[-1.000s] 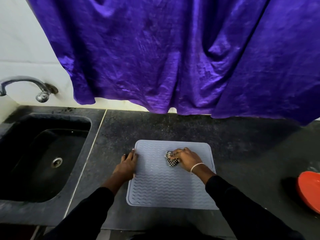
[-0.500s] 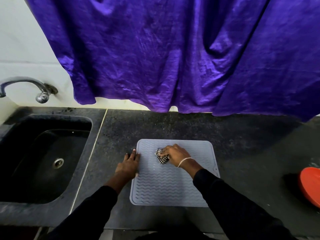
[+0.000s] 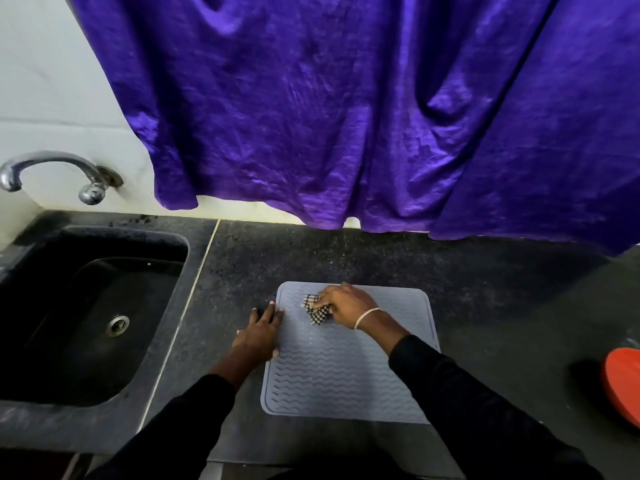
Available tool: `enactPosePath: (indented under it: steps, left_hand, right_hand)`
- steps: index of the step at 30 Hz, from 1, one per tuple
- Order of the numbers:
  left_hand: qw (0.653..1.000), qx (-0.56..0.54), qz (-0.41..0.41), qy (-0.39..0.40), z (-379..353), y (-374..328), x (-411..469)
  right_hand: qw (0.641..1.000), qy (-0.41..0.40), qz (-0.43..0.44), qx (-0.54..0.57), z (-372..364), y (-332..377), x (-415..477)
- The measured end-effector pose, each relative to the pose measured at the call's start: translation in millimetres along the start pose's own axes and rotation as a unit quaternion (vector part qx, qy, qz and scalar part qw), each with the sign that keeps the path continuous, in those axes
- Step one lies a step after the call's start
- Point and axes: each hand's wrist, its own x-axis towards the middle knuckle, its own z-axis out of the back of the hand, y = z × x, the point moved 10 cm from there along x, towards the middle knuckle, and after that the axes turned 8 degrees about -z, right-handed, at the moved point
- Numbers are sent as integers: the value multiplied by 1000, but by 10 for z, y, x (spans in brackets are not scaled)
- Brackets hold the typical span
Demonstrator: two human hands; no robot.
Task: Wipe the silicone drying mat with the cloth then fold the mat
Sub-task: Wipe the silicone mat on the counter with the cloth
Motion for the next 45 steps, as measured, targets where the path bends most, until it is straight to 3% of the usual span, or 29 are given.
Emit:
enactPosePath:
  steps: [6,15,22,33,45]
  left_hand:
    - [1000,-4,-4,-7,11,8,0]
    - [1000,-6,-4,-16,24,35,6]
    - [1000,2,-11,-29,56,26,-4]
    - [999,11,-5,-40,54,36,-41]
    - [996,27,29,-83,98,28,-152]
  right_hand:
    - [1000,5,-20,8,-319,-83,-59]
    - [998,13,-51,-33,-98,-247,28]
    - [1000,19,-5,-8,-206,226,144]
    - [999,8,-18,-49,-147,-187,18]
    - [999,18,27,-41,-338,398,173]
